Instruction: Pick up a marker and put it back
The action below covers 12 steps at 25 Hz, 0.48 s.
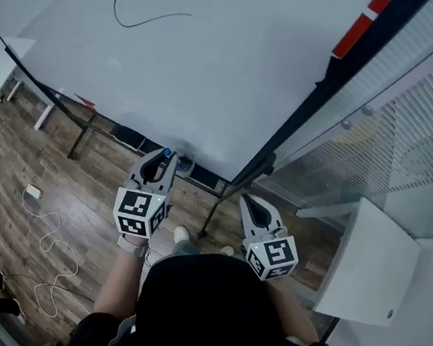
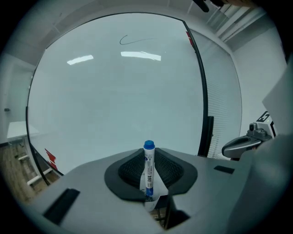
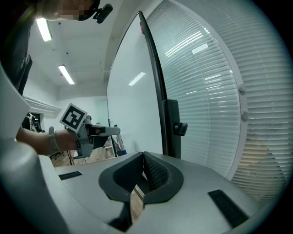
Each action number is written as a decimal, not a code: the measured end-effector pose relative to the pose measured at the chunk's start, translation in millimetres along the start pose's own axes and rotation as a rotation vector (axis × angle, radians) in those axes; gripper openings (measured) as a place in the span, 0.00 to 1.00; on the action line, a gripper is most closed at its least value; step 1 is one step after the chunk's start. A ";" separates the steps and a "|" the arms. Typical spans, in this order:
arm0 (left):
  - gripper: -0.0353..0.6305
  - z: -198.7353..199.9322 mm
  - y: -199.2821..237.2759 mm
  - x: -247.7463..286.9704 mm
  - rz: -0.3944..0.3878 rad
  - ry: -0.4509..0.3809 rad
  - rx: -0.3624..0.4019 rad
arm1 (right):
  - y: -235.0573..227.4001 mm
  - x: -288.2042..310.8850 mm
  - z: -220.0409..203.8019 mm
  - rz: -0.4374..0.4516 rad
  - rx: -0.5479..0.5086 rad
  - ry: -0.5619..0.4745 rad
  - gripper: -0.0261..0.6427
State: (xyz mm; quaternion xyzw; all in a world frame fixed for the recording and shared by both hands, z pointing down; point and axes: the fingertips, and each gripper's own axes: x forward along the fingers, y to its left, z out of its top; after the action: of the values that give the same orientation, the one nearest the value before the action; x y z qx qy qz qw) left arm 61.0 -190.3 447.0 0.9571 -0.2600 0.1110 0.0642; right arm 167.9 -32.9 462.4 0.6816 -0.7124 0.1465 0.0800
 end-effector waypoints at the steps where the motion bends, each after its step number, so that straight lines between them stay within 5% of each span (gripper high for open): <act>1: 0.18 -2.1 0.2 4.8 -0.009 0.000 -0.010 | -2.8 -1.7 -0.9 -0.013 0.002 0.003 0.08; 12: 0.18 -48.7 12.8 39.7 -0.033 0.062 -0.072 | -20.3 -14.8 -15.1 -0.116 0.020 0.056 0.08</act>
State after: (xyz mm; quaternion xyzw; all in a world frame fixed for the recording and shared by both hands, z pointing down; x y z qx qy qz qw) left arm 79.1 -211.6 504.7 0.9544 -0.2459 0.1301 0.1083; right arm 187.7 -14.6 474.0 0.7181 -0.6678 0.1676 0.1015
